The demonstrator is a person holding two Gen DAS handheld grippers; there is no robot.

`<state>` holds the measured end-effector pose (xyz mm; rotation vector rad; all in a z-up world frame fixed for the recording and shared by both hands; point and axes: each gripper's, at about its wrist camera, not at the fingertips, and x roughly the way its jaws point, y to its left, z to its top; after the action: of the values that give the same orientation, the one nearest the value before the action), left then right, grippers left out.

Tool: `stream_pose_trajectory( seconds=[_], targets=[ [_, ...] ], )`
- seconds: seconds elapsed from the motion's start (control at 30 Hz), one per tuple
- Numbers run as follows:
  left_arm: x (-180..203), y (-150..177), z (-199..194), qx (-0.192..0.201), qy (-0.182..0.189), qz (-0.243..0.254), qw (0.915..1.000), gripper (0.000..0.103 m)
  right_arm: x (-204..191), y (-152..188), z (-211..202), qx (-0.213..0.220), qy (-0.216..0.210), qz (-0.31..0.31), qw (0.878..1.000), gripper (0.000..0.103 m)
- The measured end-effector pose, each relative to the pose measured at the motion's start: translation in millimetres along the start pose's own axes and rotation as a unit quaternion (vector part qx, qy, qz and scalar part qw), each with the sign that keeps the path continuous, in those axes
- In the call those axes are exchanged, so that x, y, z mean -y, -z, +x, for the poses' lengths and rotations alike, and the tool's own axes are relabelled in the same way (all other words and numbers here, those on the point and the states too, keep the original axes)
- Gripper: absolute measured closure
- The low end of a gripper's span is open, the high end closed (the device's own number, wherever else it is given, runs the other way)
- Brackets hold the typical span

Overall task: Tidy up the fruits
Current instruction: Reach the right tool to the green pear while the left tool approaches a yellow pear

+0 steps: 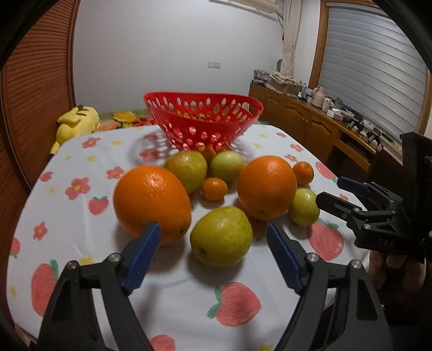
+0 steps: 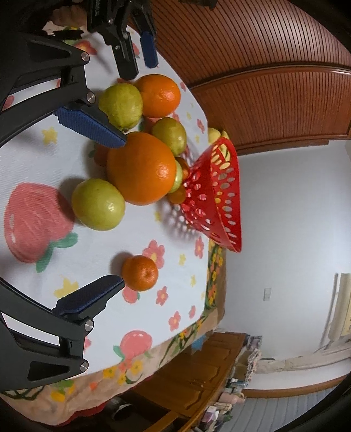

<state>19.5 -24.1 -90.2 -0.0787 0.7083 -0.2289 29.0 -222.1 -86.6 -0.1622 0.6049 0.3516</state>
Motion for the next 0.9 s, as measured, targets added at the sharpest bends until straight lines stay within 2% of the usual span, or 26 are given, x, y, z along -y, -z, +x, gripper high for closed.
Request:
stream_pose_trajectory(
  seconds=[0.2, 0.3, 0.6, 0.73, 0.9],
  targets=[
    [2.4, 2.9, 12.0, -0.019, 0.011, 0.004, 0.9997, 0.031, 1.8, 6.9, 14.6, -0.028, -0.020, 0.006, 0.999, 0.023],
    [5.9, 2.8, 15.1, -0.026, 0.014, 0.014, 0.9995, 0.039, 1.8, 7.3, 19.1, -0.035, -0.022, 0.004, 0.999, 0.027],
    [6.0, 5.4, 27.5, -0.051, 0.009, 0.016, 0.9985, 0.040, 1.7, 9.5, 30.8, -0.053, -0.021, -0.006, 0.998, 0.030],
    [3.7, 6.6, 37.0, -0.065, 0.011, 0.011, 0.9977, 0.034, 1.8, 12.4, 35.2, -0.064, -0.026, -0.005, 0.998, 0.031],
    [5.0, 7.6, 47.1, -0.075, 0.012, 0.014, 0.9970, 0.033, 1.1, 12.8, 40.2, -0.071, -0.028, -0.007, 0.997, 0.032]
  ],
)
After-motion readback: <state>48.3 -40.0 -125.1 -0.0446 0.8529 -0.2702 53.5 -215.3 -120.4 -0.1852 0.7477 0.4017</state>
